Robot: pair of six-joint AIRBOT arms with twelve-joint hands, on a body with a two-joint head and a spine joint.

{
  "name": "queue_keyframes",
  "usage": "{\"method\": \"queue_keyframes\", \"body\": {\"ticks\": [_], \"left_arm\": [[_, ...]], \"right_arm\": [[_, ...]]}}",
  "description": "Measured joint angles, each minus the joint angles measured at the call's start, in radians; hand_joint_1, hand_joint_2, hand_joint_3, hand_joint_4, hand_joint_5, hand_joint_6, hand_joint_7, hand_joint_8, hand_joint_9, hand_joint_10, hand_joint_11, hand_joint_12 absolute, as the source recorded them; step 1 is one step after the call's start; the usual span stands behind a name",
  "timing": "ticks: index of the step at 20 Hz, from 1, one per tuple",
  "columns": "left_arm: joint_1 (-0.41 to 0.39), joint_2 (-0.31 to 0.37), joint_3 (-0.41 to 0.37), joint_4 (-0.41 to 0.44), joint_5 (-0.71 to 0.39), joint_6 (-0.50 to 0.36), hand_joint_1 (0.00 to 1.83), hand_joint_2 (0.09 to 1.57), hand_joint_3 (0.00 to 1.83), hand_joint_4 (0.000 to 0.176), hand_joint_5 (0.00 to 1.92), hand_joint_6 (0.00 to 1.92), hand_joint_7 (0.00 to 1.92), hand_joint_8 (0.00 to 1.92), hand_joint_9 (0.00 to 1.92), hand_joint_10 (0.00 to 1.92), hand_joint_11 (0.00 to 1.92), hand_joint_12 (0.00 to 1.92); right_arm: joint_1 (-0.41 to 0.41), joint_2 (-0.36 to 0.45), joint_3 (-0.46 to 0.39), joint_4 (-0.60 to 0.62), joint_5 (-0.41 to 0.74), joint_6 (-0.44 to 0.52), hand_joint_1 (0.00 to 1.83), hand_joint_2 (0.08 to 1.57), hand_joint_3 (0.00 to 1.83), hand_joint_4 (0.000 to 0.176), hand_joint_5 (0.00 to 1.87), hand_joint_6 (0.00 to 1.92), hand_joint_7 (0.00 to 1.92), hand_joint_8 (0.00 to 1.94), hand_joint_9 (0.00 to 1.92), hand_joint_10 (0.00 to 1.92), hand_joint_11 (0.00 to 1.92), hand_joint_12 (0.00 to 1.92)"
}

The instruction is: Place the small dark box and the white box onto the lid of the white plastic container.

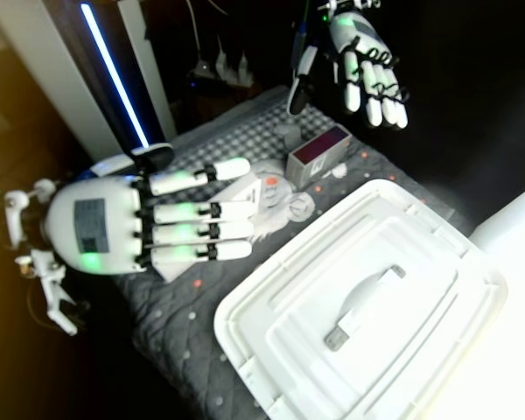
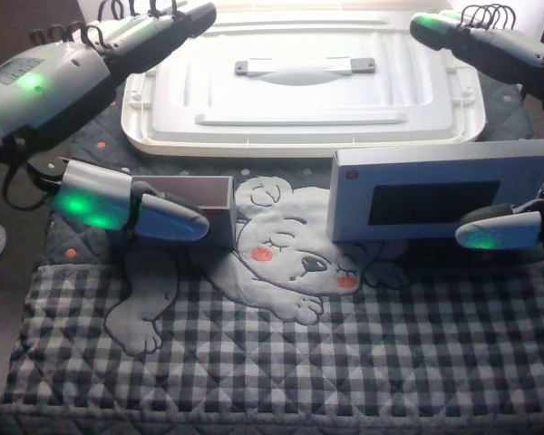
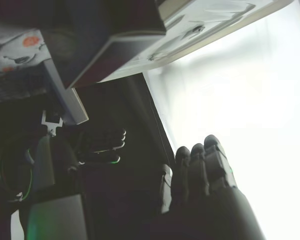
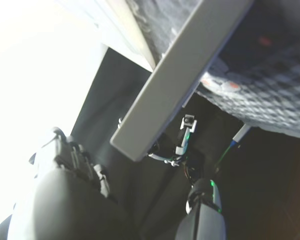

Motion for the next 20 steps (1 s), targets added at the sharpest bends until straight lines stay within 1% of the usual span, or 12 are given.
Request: {"method": "queue_keyframes", "body": {"ticks": [1,3,7,8,11,12,14,15,17,18,19,20], "left_arm": [[0.0,-0.003,0.0,0.002,0.002,0.0,0.7,0.72,0.01,0.089,0.0,0.0,0.0,0.0,0.02,0.0,0.0,0.16],[0.0,-0.008,0.002,0.003,0.005,0.001,0.72,0.7,0.0,0.086,0.0,0.0,0.0,0.0,0.02,0.0,0.0,0.14],[0.0,-0.021,0.02,0.002,0.013,0.001,0.74,0.69,0.0,0.086,0.0,0.0,0.0,0.0,0.01,0.0,0.0,0.12],[0.0,-0.027,0.026,-0.002,0.025,0.001,0.78,0.67,0.0,0.104,0.0,0.0,0.0,0.0,0.01,0.0,0.0,0.11],[-0.001,-0.055,0.058,-0.001,0.105,0.002,0.8,0.7,0.0,0.052,0.0,0.0,0.0,0.0,0.02,0.01,0.02,0.07],[-0.001,-0.061,0.067,-0.001,0.138,0.004,0.8,0.69,0.0,0.058,0.0,0.0,0.0,0.0,0.03,0.01,0.03,0.08],[-0.002,-0.072,0.082,0.0,0.174,0.003,0.79,0.67,0.0,0.041,0.0,0.0,0.0,0.0,0.02,0.01,0.04,0.1],[-0.006,-0.083,0.093,-0.003,0.195,0.003,0.81,0.68,0.0,0.046,0.02,0.01,0.0,0.0,0.0,0.0,0.02,0.09],[-0.016,-0.107,0.114,0.002,0.235,0.003,0.84,0.71,0.01,0.123,0.01,0.0,0.0,0.0,0.0,0.0,0.0,0.01],[-0.019,-0.121,0.13,0.006,0.264,0.003,0.81,0.72,0.01,0.078,0.0,0.0,0.0,0.0,0.0,0.0,0.01,0.01],[-0.022,-0.132,0.143,0.005,0.286,0.003,0.8,0.72,0.01,0.068,0.0,0.0,0.0,0.0,0.01,0.0,0.03,0.01],[-0.025,-0.144,0.155,0.003,0.31,0.003,0.76,0.71,0.01,0.082,0.0,0.0,0.0,0.0,0.01,0.0,0.06,0.03]], "right_arm": [[0.0,-0.002,0.0,0.0,0.001,0.0,0.85,0.57,0.1,0.16,0.06,0.0,0.06,0.0,0.0,0.0,0.0,0.0],[0.0,-0.002,0.0,0.0,0.0,0.0,0.85,0.59,0.06,0.173,0.08,0.0,0.05,0.0,0.0,0.0,0.0,0.0],[0.0,-0.008,0.003,-0.005,0.0,0.0,0.86,0.61,0.05,0.126,0.08,0.0,0.06,0.0,0.01,0.0,0.01,0.0],[0.0,-0.015,0.012,-0.012,-0.002,0.0,0.79,0.6,0.04,0.145,0.07,0.0,0.06,0.0,0.02,0.01,0.05,0.02],[0.0,-0.047,0.044,-0.009,-0.055,0.0,0.82,0.59,0.0,0.143,0.08,0.0,0.08,0.0,0.04,0.0,0.05,0.04],[0.0,-0.057,0.053,-0.009,-0.083,0.0,0.8,0.59,0.0,0.134,0.08,0.0,0.08,0.01,0.04,0.0,0.05,0.04],[0.006,-0.069,0.061,-0.01,-0.113,0.0,0.81,0.58,0.0,0.13,0.06,0.0,0.07,0.0,0.03,0.0,0.02,0.03],[0.014,-0.072,0.066,-0.009,-0.124,0.0,0.82,0.58,0.0,0.132,0.05,0.0,0.07,0.0,0.01,0.0,0.0,0.01],[0.025,-0.086,0.079,-0.005,-0.142,0.0,0.79,0.57,0.0,0.124,0.05,0.0,0.07,0.0,0.01,0.0,0.0,0.0],[0.026,-0.094,0.088,-0.008,-0.145,-0.003,0.78,0.56,0.0,0.124,0.06,0.01,0.07,0.0,0.01,0.0,0.01,0.0],[0.033,-0.094,0.088,-0.008,-0.153,-0.002,0.77,0.56,0.0,0.129,0.06,0.01,0.07,0.0,0.03,0.01,0.04,0.02],[0.036,-0.095,0.09,-0.014,-0.161,-0.003,0.79,0.56,0.0,0.132,0.09,0.0,0.1,0.0,0.06,0.0,0.06,0.05]]}}
